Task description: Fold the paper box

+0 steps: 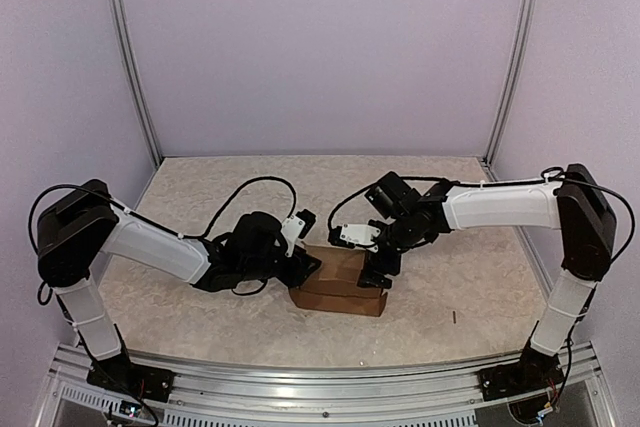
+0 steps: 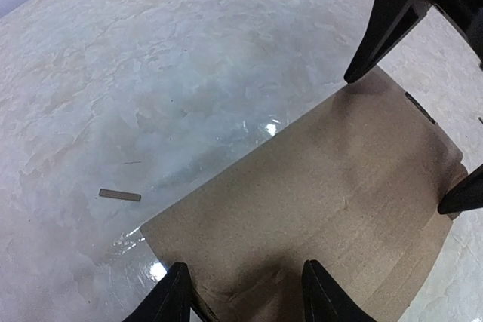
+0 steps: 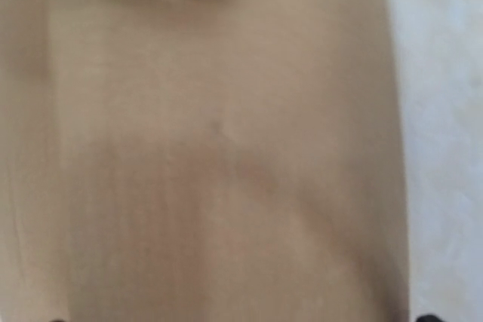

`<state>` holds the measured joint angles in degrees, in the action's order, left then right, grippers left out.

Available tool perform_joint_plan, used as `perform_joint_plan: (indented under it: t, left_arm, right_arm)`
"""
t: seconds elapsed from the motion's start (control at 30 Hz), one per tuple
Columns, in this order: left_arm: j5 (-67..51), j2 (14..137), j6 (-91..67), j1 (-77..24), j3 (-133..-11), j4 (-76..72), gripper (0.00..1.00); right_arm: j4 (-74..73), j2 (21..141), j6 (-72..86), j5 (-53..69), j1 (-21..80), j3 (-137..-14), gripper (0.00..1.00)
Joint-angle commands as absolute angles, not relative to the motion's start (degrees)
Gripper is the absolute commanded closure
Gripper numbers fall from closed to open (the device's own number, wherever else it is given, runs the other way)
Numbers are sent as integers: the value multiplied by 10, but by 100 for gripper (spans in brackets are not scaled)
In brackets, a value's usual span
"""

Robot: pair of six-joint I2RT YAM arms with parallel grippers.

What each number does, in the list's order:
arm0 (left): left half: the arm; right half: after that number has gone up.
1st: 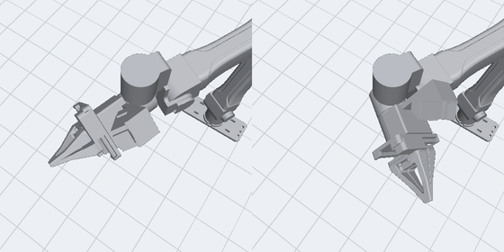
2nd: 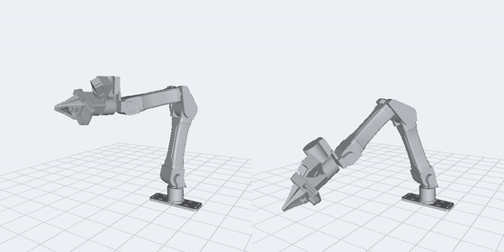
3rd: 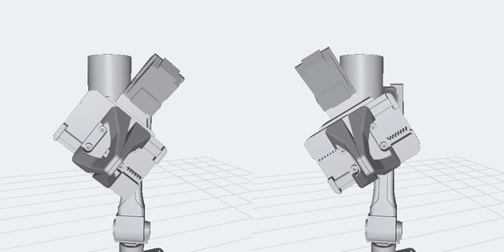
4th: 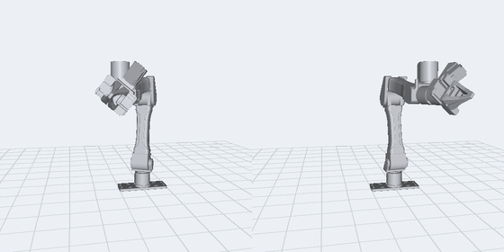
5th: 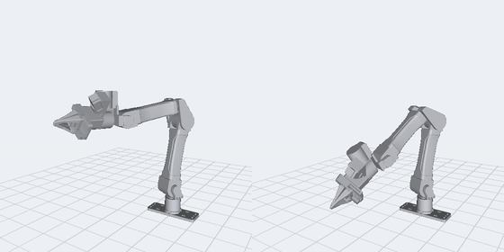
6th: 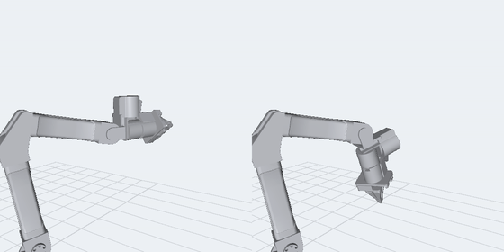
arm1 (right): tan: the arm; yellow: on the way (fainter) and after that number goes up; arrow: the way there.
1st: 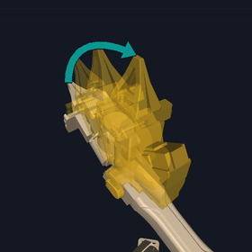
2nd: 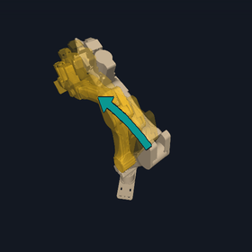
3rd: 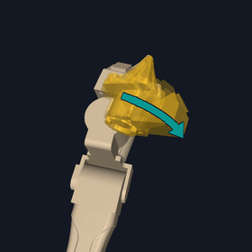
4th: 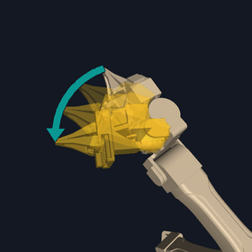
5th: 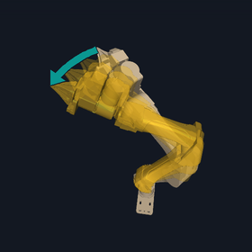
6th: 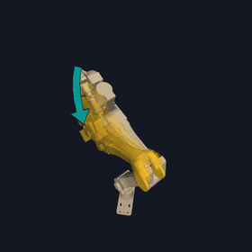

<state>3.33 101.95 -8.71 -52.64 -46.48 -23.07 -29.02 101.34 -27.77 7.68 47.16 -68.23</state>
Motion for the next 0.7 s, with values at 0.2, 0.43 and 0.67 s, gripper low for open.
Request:
perform_joint_plan:
  t: [0.2,0.43,0.67]
  left_arm:
    - [20,1047,-91,-528,-467,-189,51]
    - [23,1045,-88,-526,-467,-185,51]
    - [18,1049,-84,-523,-468,-187,51]
  right_arm:
    - [-289,990,-347,196,434,-664,0]
    - [-265,932,-425,237,370,-650,0]
    - [-318,995,-444,259,361,-705,0]
